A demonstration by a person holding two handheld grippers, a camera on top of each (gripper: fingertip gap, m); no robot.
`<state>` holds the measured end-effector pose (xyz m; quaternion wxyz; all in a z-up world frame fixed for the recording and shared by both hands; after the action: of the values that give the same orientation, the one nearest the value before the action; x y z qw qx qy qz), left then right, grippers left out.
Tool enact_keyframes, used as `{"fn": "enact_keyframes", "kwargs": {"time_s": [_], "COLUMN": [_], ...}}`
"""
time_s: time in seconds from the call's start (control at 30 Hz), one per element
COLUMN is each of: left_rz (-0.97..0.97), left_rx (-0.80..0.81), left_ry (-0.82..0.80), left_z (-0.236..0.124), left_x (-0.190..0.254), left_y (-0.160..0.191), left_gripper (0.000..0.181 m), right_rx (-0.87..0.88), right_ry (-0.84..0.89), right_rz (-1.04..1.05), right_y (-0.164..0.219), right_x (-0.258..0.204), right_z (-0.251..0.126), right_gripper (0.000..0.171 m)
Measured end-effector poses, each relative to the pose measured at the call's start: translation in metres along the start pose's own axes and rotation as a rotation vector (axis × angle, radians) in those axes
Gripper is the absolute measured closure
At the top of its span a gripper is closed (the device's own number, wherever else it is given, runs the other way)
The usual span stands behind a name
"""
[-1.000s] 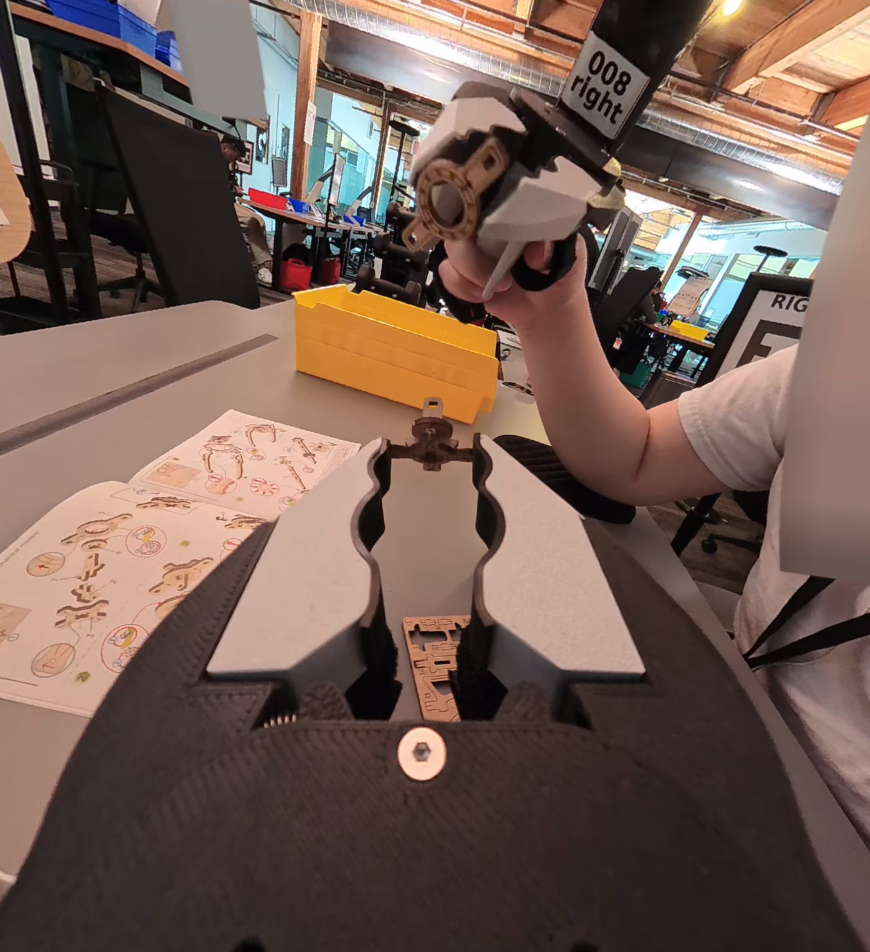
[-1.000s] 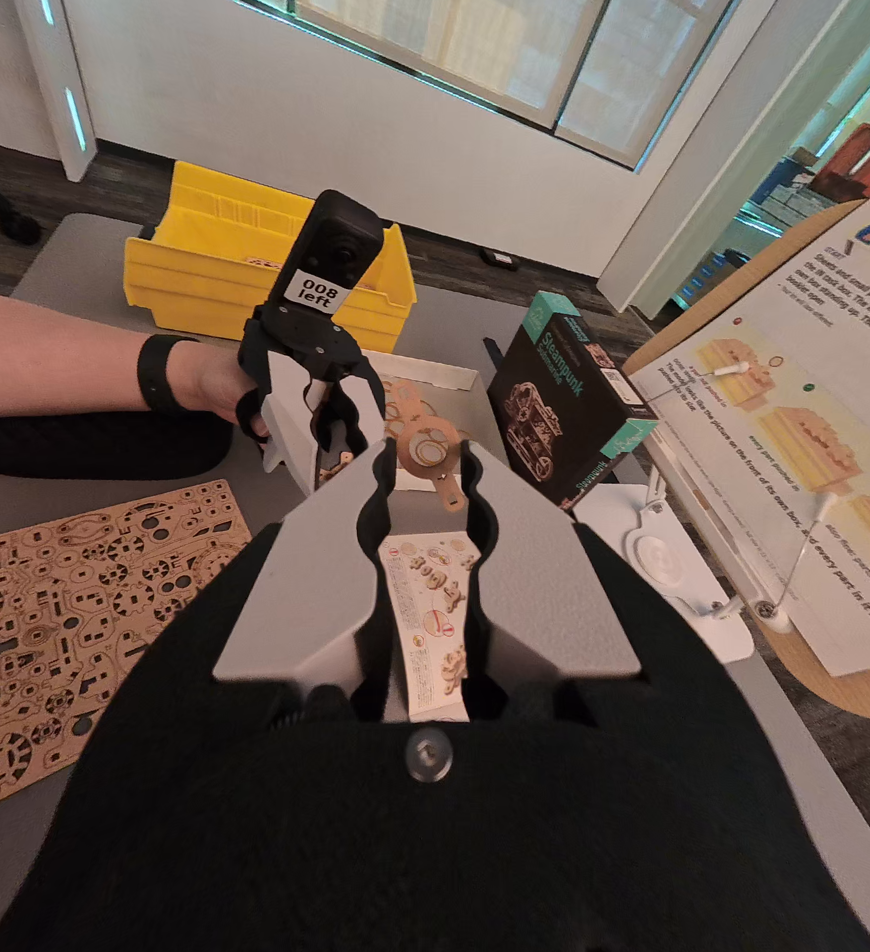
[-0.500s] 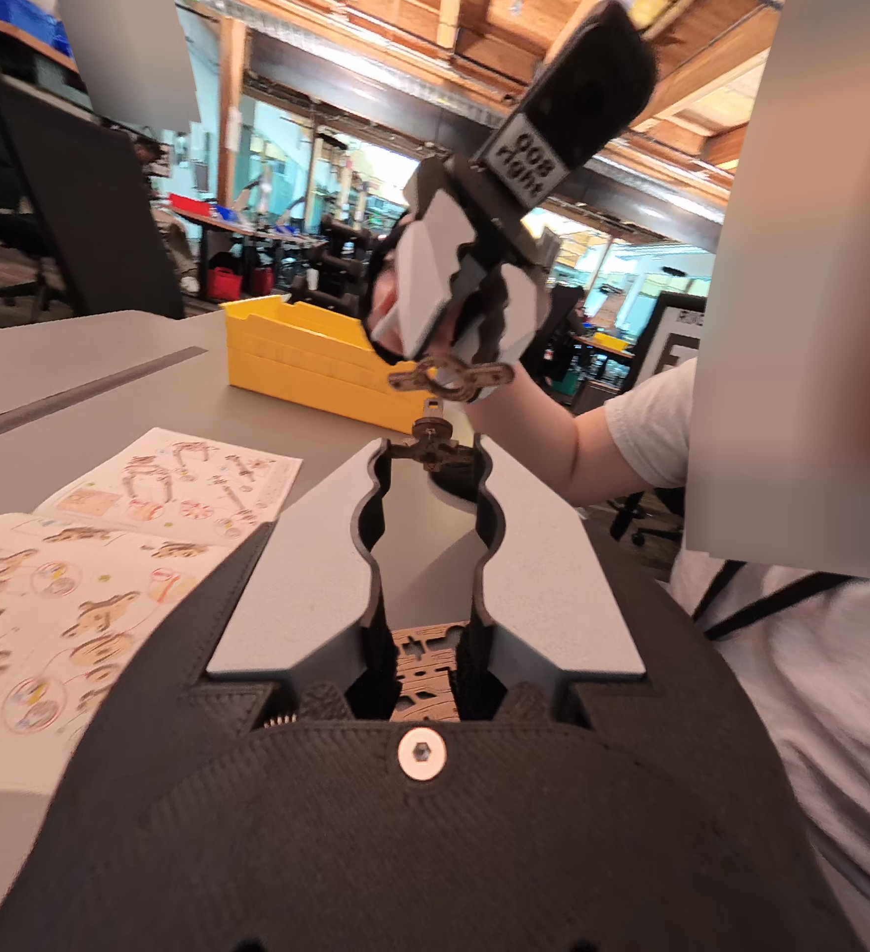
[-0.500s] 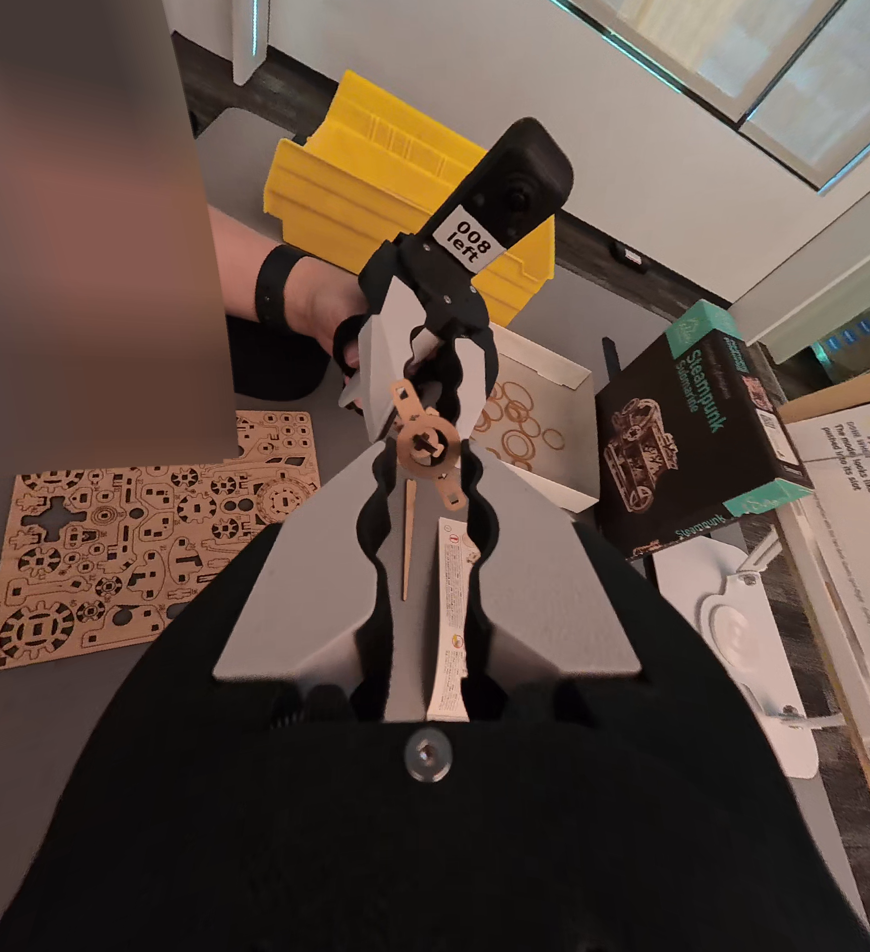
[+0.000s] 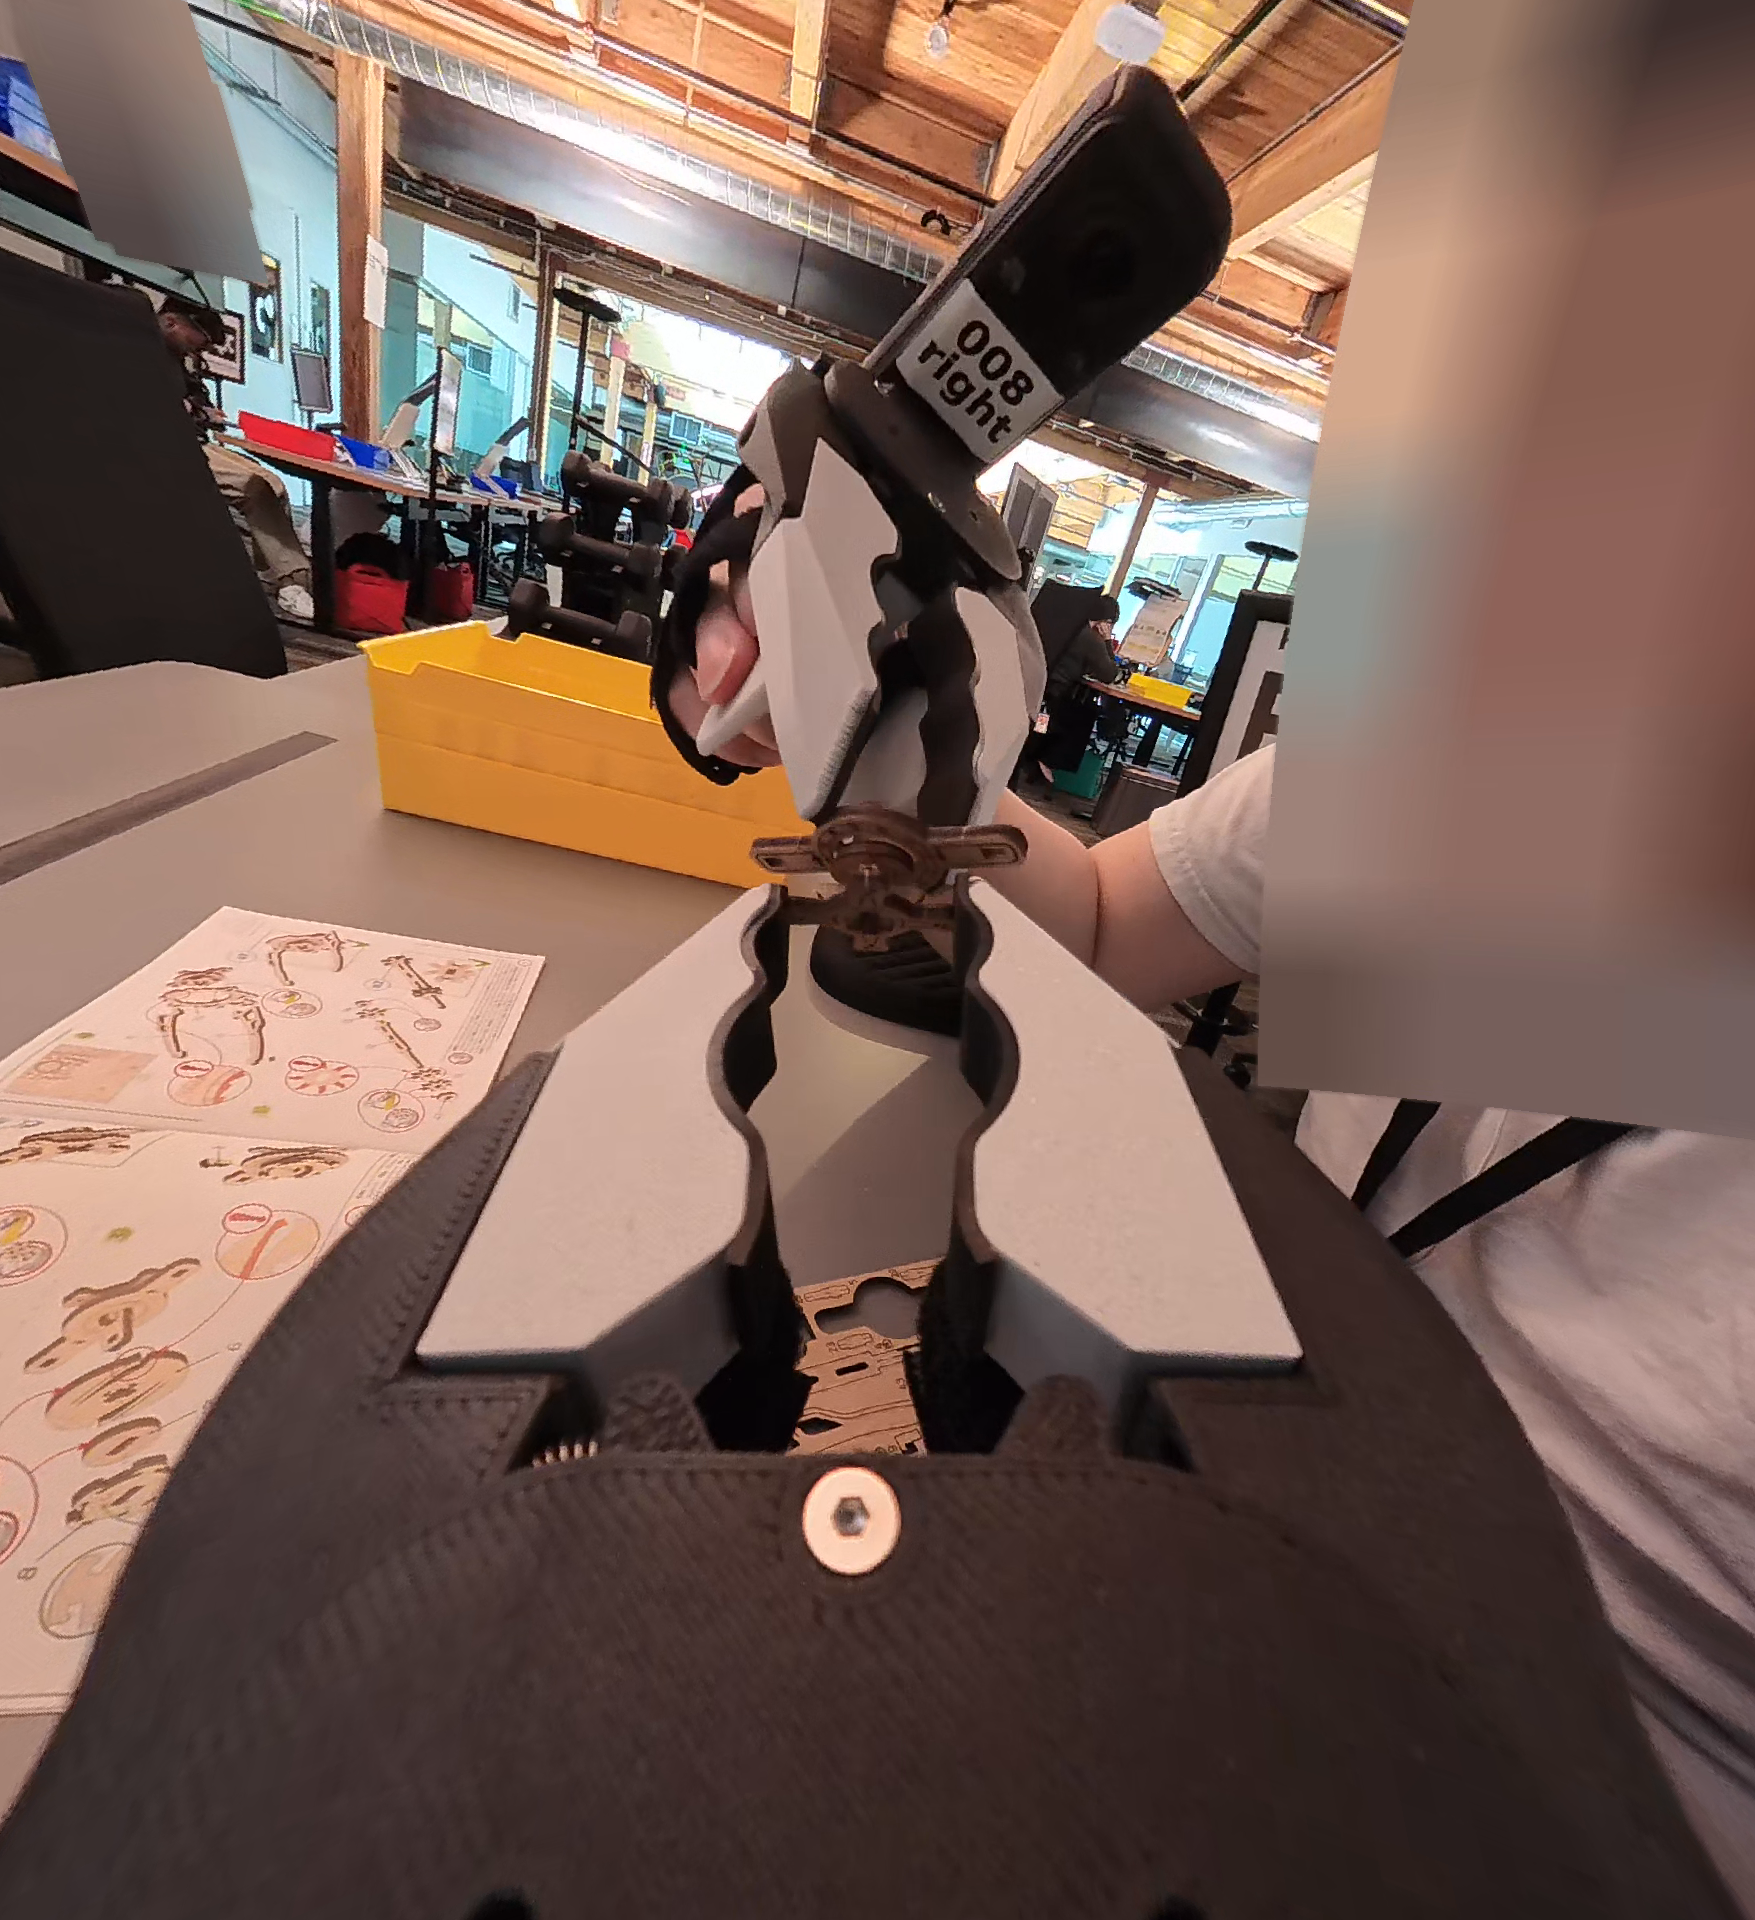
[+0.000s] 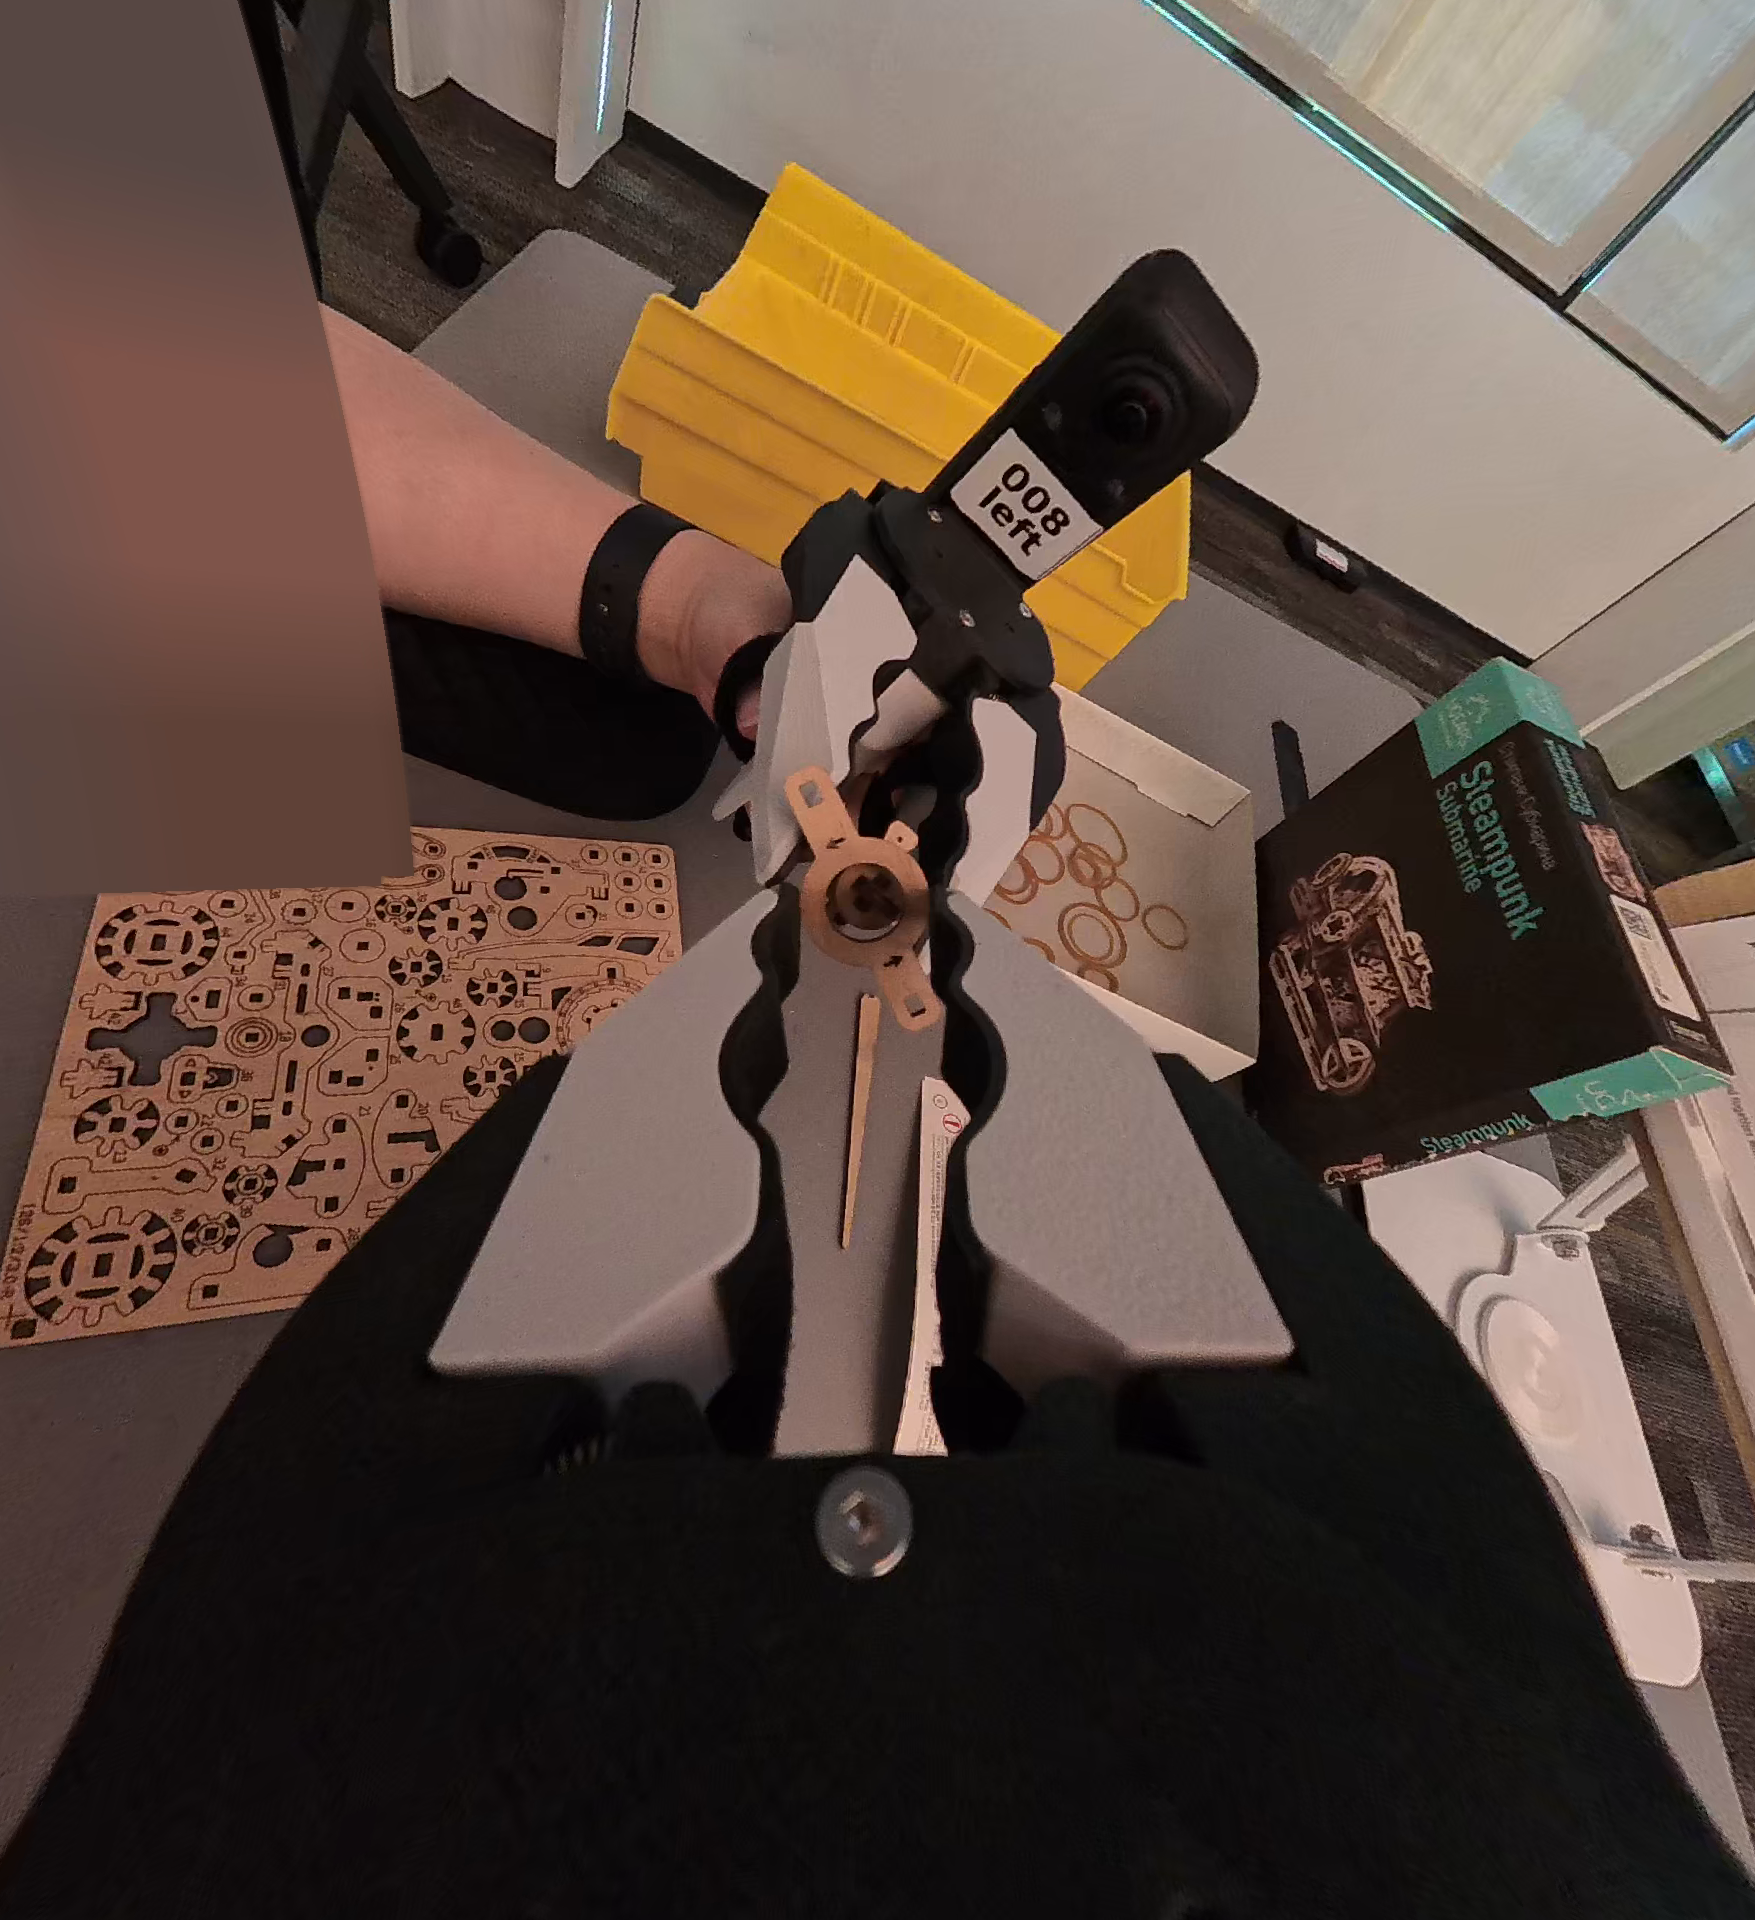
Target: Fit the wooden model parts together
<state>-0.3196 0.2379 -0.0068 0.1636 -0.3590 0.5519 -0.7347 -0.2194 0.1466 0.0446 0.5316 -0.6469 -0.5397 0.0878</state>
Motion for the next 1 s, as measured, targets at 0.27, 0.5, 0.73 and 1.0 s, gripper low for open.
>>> {"fn": "enact_keyframes", "kwargs": {"time_s": [0.27, 0.5, 0.73, 1.0], "left_rz": [-0.004, -0.048, -0.098, -0.106], "left_rx": [-0.033, -0.049, -0.093, -0.144], "left_ry": [0.053, 0.090, 0.135, 0.141], "left_z": [0.003, 0.005, 0.008, 0.012], "left_x": [0.005, 0.006, 0.007, 0.008], "left_y": [0.003, 0.005, 0.010, 0.013], "left_gripper": [0.152, 0.152, 0.152, 0.152], "right_rx": [0.015, 0.015, -0.001, -0.006], "right_ry": [-0.052, -0.070, -0.113, -0.167], "right_rz": [0.000, -0.019, -0.020, 0.026], "right_y": [-0.002, -0.002, -0.002, 0.002], "right_x": [-0.005, -0.008, -0.012, -0.014], "right_z": [0.002, 0.001, 0.002, 0.002], "right_gripper": [0.147, 0.148, 0.147, 0.147]}}
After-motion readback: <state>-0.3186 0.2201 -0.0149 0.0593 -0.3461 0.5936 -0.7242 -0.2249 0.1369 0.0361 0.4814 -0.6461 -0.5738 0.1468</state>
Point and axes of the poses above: each gripper's, where its closed fingertips meet, z out along the fingers, y out of its underside, x = y × z across the jaws, the point moved 8 cm from there along -z, back along the fingers, and after that the axes turned 5 degrees about -z, right-handed, at the moved point
